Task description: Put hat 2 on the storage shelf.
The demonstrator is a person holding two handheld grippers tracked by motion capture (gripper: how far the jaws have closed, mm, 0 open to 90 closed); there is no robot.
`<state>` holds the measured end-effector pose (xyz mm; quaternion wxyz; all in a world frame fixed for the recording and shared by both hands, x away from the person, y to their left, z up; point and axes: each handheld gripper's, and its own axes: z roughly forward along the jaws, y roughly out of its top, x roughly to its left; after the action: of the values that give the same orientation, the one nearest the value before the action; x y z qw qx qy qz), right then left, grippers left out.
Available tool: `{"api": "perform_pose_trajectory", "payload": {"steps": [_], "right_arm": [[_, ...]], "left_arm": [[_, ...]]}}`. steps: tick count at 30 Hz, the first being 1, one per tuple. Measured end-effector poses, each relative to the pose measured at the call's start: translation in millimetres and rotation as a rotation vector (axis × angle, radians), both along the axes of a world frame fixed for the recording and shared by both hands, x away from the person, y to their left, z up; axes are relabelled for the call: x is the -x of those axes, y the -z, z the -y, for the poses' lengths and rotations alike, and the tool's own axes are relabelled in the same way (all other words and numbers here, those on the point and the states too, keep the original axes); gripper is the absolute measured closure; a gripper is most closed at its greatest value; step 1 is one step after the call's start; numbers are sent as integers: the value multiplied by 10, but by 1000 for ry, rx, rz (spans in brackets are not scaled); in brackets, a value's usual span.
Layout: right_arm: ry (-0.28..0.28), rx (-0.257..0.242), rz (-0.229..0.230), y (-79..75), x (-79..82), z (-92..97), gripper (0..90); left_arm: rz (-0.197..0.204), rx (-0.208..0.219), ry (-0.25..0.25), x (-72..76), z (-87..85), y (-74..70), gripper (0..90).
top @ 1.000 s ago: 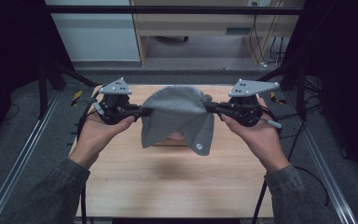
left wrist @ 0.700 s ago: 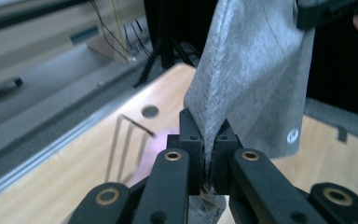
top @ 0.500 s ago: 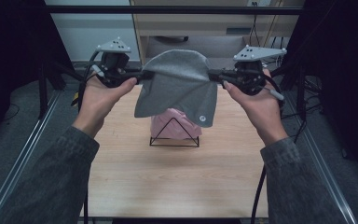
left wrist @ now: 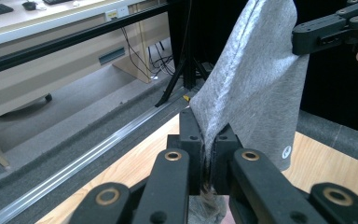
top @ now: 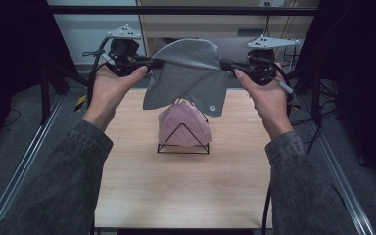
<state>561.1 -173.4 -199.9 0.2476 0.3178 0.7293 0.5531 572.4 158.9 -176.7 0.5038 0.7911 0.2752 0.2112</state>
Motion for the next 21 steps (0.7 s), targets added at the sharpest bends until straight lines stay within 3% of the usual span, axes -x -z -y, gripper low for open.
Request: {"api": "perform_pose_trajectory", "payload": {"steps": [10,21], "right_arm": [[7,-2,6,31,-23,28,900],[11,-12,11,49,-59,-2,900]], "left_arm": [[4,-9,-1,-30,47,58,867],[21,29,-25,-91,19,73,867]]}}
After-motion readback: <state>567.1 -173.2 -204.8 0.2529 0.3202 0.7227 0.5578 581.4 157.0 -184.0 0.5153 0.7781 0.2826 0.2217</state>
